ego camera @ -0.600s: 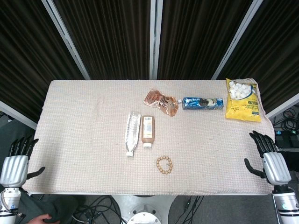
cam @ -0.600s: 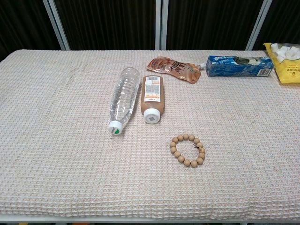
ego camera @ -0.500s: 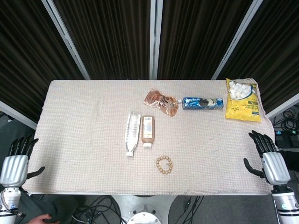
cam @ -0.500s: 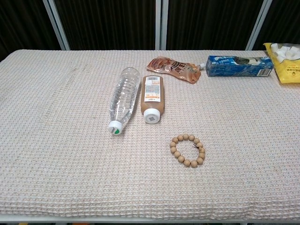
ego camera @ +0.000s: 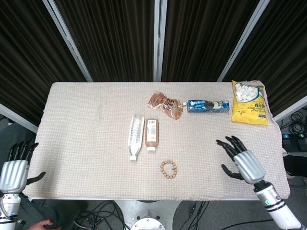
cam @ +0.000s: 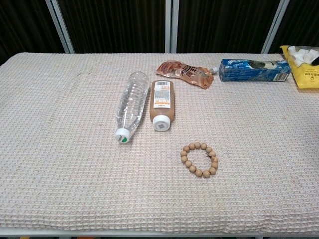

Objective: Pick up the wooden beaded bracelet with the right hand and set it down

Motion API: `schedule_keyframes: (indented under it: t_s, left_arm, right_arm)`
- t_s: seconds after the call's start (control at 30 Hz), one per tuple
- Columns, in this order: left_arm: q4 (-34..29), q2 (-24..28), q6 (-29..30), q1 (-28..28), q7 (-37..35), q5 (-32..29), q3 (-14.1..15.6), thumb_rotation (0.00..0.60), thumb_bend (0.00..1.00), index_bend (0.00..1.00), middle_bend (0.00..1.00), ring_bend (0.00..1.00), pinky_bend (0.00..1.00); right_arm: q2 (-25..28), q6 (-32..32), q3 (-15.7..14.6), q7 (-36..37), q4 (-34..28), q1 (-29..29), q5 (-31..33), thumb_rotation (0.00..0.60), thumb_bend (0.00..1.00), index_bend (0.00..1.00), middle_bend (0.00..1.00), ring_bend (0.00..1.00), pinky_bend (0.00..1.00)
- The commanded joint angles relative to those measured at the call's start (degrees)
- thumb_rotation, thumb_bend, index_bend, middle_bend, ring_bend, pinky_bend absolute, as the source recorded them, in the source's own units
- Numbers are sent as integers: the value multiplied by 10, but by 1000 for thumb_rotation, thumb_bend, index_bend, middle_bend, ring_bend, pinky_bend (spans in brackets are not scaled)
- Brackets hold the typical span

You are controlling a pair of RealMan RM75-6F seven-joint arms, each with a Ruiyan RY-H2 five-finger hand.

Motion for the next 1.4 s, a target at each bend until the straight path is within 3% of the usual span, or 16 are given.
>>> schedule_keyframes:
  t_s: [0.03, 0.2, 0.43, 0.8, 1.03, 1.4]
  left_arm:
    - [-2, 1, 2, 2, -1, -2, 0, 600, 0, 140, 60, 0, 0]
    - [0, 2, -3, 4, -2, -6, 2, 600, 0, 140, 60, 0, 0]
    - [3, 3, -4, 7, -9, -11, 1, 600, 0, 140, 59, 0, 0]
    - [11, 0, -10, 6, -18, -11, 1, 600, 0, 140, 60, 0, 0]
    - [16, -2, -13, 7, -24, -13, 2, 600, 0, 140, 60, 0, 0]
    - [25, -4, -20, 8, -43, -15, 3, 600, 0, 140, 60, 0, 0]
  right_arm:
    - [-37, -110, 10, -68, -8, 83, -30, 600, 306, 166, 237, 0, 0]
    - [-104, -185, 23, -115, 33, 136, -21, 600, 302, 256, 272, 0, 0]
    - [-194, -193, 7, -144, 122, 163, -43, 600, 298, 287, 290, 0, 0]
    - [-286, -118, -37, -154, 260, 157, -90, 600, 284, 317, 312, 0, 0]
    - [-316, -80, -52, -128, 308, 158, -102, 600, 282, 332, 314, 0, 0]
    - [-339, -69, -71, -122, 360, 154, -94, 600, 283, 496, 369, 50, 0]
